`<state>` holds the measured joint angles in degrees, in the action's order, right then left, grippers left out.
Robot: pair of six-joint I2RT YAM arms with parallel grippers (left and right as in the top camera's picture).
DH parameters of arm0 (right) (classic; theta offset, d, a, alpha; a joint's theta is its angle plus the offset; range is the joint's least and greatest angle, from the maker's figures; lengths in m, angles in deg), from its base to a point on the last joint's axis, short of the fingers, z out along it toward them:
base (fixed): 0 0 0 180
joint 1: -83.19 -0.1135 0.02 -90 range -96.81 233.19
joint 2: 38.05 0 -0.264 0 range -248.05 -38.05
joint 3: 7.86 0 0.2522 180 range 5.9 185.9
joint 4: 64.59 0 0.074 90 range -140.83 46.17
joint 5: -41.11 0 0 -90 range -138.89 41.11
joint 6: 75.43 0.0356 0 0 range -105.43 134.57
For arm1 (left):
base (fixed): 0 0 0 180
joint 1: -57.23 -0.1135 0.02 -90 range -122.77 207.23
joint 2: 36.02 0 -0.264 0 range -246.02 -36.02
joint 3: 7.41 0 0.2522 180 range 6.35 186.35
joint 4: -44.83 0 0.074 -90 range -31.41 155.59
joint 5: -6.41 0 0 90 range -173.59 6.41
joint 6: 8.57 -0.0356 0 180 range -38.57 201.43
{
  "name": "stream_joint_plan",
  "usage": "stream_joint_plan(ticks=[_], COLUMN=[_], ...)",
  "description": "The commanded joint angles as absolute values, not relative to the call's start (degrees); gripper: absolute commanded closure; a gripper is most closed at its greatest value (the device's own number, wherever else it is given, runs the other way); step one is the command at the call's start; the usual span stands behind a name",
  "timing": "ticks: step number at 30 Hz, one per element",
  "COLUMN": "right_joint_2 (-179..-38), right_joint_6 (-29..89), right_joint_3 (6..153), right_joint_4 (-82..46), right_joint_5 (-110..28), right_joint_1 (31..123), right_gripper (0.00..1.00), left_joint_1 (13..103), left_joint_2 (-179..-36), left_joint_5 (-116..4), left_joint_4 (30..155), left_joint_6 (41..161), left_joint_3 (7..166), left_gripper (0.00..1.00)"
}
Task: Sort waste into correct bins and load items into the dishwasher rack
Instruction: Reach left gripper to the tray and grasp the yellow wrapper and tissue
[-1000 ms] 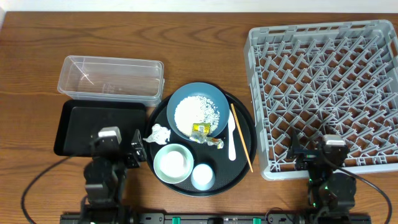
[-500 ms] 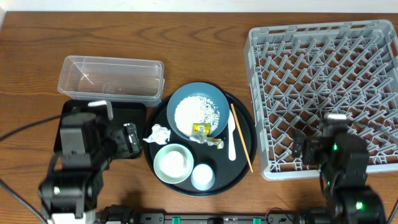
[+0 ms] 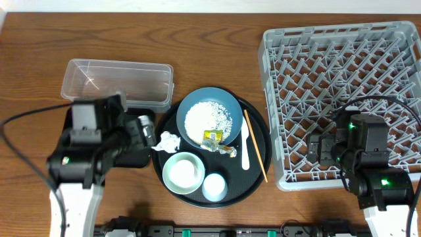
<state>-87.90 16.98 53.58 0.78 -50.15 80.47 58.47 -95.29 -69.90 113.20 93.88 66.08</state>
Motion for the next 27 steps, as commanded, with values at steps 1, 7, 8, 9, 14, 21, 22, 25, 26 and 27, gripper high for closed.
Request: stream_joint_plan(ticks=[1,7,8,9,14,21,22,25,26,27], right_joint_2=[-87.7,-87.7,-87.7,-87.7,-87.7,-87.7,-87.7,-87.7,-87.7,-87.7], right_joint_6=[17.7,17.7,17.7,17.7,17.7,17.7,17.7,17.7,17.7,17.7], right_joint_3=[55.0,55.0,55.0,55.0,55.0,55.0,55.0,55.0,55.0,55.0], right_joint_4=[1.2,1.3,1.4,1.4,2.0,2.6,2.6,2.6,2.6,2.6], right_joint_5=[-49.5,-49.5,-49.5,-49.5,-49.5,-49.5,-49.5,-49.5,-49.5,-49.5], right_joint_1=[80.3,80.3,80.3,80.3,80.3,80.3,80.3,80.3,80.3,80.3], right_gripper=[0.01,0.01,0.01,0.01,0.01,0.01,0.01,0.01,0.01,0.01], left_joint_1=[62.1,71.2,72.5,73.7,79.0,84.3,85.0,86.4,86.8,87.1], left_joint_2=[-99.9,-108.6,-109.8,-111.0,-117.3,-124.9,-125.8,-127.6,-127.9,-128.1], left_joint_5=[-63.0,-60.4,-60.4,-60.4,-60.4,-60.0,-59.7,-58.4,-58.2,-58.3], left_joint_4=[111.9,108.6,108.1,107.7,107.1,104.3,103.5,101.0,100.5,100.1], left_joint_6=[97.9,104.7,106.1,107.5,114.9,124.4,125.3,125.3,125.3,125.3], left_joint_3=[67.2,67.1,67.1,67.1,67.1,67.1,67.1,67.1,67.1,67.1], left_gripper=[0.11,0.11,0.11,0.11,0.11,0.12,0.12,0.13,0.14,0.18])
